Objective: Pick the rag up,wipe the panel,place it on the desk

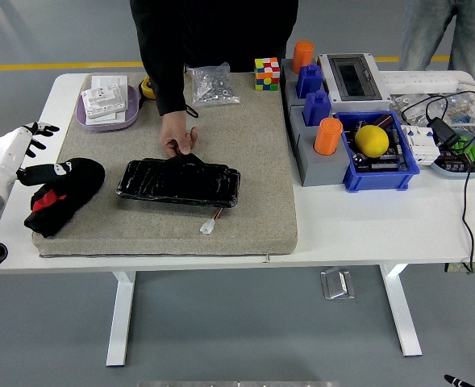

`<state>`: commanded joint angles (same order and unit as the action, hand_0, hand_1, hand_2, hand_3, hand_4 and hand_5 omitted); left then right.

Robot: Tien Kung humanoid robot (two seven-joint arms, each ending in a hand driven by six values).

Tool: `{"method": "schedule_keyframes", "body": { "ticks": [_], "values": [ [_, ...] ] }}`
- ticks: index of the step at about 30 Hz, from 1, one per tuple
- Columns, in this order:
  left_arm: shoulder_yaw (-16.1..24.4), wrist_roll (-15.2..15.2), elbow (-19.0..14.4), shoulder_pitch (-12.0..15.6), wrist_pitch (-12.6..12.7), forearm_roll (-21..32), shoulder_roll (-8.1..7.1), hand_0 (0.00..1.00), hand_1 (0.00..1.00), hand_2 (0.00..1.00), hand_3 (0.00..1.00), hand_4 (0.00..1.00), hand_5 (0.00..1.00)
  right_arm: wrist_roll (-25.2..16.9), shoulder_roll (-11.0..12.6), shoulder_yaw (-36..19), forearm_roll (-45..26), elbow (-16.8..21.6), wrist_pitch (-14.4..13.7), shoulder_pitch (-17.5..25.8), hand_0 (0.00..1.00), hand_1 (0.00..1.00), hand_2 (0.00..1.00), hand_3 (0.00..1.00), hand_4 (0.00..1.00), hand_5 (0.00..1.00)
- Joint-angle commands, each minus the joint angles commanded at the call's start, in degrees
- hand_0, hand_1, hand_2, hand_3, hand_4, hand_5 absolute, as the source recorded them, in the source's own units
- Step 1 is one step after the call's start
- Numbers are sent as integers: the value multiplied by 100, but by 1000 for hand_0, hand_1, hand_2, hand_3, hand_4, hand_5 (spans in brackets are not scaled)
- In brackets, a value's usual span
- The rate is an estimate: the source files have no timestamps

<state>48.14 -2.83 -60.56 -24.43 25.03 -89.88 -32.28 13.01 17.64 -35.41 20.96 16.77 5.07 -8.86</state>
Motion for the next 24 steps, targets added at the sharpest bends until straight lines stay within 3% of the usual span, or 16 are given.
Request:
{"method": "schedule_keyframes", "body": {
  "ticks": [15, 24],
  "values": [
    [-269, -41, 225, -20, -32, 60, 165, 477, 651, 798, 809, 874, 377, -3, 25, -62, 17, 6, -7, 4, 783, 677, 720, 647, 998, 562],
    [-473, 26, 657, -93, 4, 129, 295, 476, 651, 803, 809, 882, 388, -14, 6, -43, 35, 40, -11, -6, 783, 676, 719, 645, 998, 562]
  ]
}}
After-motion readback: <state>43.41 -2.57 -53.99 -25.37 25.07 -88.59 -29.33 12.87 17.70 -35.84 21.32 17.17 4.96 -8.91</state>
